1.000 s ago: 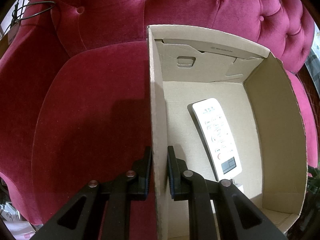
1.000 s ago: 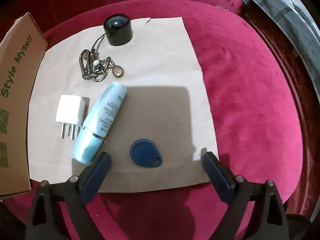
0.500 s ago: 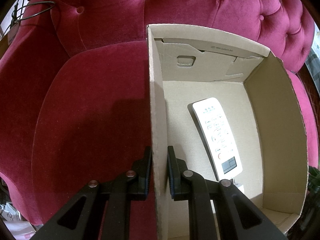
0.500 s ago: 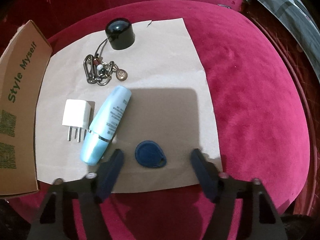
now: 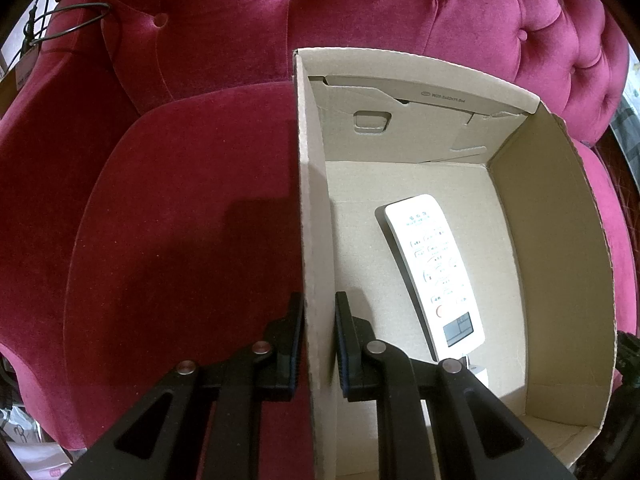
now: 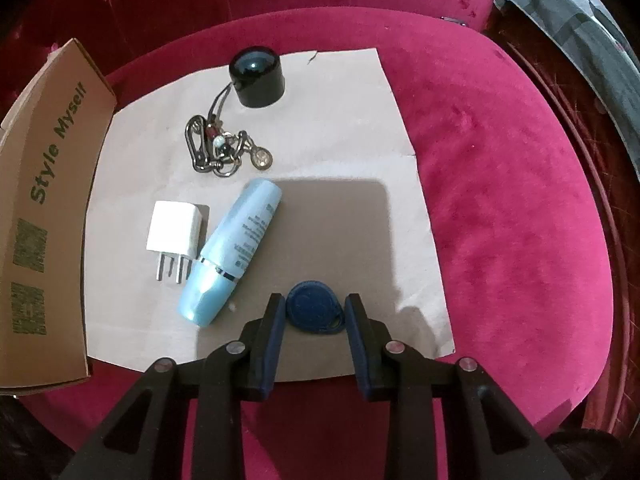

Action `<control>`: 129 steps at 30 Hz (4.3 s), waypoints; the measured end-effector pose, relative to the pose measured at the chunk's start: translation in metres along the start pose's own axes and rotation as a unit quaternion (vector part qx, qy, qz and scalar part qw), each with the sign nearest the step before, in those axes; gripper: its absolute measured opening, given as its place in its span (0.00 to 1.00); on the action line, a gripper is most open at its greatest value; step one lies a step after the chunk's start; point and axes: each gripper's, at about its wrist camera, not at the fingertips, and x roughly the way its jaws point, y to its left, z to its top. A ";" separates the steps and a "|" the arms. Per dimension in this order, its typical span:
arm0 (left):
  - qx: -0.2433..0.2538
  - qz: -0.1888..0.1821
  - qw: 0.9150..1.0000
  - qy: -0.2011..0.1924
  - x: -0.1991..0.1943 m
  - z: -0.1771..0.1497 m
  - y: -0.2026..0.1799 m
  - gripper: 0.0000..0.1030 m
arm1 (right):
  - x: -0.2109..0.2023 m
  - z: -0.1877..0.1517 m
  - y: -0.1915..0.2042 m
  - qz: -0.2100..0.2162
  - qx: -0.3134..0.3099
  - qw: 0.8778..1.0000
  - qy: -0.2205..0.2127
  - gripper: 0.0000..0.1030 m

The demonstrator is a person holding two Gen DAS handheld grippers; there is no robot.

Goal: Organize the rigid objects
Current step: 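Close the right gripper on the blue teardrop key fob, then lift the blue key fob with the right gripper and carry it over the box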

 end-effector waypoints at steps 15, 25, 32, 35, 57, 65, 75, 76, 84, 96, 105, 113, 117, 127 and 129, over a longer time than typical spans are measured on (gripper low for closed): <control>0.002 0.001 1.000 0.000 0.000 0.000 -0.001 0.15 | -0.043 0.011 0.007 -0.001 -0.002 1.000 -0.026 0.31; 0.001 -0.001 1.000 0.000 0.000 0.000 -0.001 0.15 | -0.067 0.022 0.024 0.003 -0.009 0.999 -0.054 0.31; 0.001 -0.002 1.000 0.001 -0.001 0.001 -0.001 0.15 | -0.084 0.032 0.034 0.002 -0.016 0.997 -0.069 0.31; 0.001 -0.002 1.000 0.001 -0.001 0.001 0.000 0.15 | -0.091 0.037 0.040 0.001 -0.022 0.997 -0.073 0.31; 0.000 -0.003 1.000 0.001 -0.001 0.001 0.000 0.15 | -0.148 0.067 0.110 0.021 -0.082 0.990 -0.115 0.31; 0.000 -0.003 1.000 0.001 -0.001 0.001 0.000 0.15 | -0.156 0.071 0.140 0.037 -0.107 0.986 -0.121 0.31; -0.001 -0.005 1.000 0.002 0.000 0.001 0.002 0.15 | -0.151 0.071 0.183 0.060 -0.142 0.981 -0.118 0.31; -0.002 -0.005 1.000 0.002 0.000 0.001 0.002 0.15 | -0.149 0.071 0.188 0.061 -0.145 0.980 -0.118 0.31; -0.002 -0.006 1.000 0.002 0.000 0.001 0.003 0.15 | -0.136 0.068 0.218 0.079 -0.164 0.978 -0.106 0.31; -0.003 -0.008 1.000 0.002 0.000 0.002 0.005 0.15 | -0.099 0.061 0.255 0.089 -0.185 0.976 -0.071 0.31; -0.002 -0.007 1.000 0.002 0.000 0.002 0.005 0.15 | -0.066 0.055 0.272 0.090 -0.191 0.977 -0.032 0.31; -0.001 -0.007 1.000 0.002 0.000 0.002 0.005 0.15 | -0.032 0.047 0.279 0.078 -0.189 0.979 0.007 0.31; -0.002 -0.007 1.000 0.003 0.000 0.002 0.005 0.15 | -0.022 0.045 0.282 0.072 -0.191 0.979 0.020 0.32; -0.001 -0.007 1.000 0.003 0.000 0.002 0.005 0.15 | -0.018 0.046 0.282 0.075 -0.186 0.979 0.030 0.32; -0.001 -0.007 1.000 0.003 0.000 0.002 0.005 0.15 | -0.018 0.047 0.283 0.075 -0.186 0.979 0.029 0.33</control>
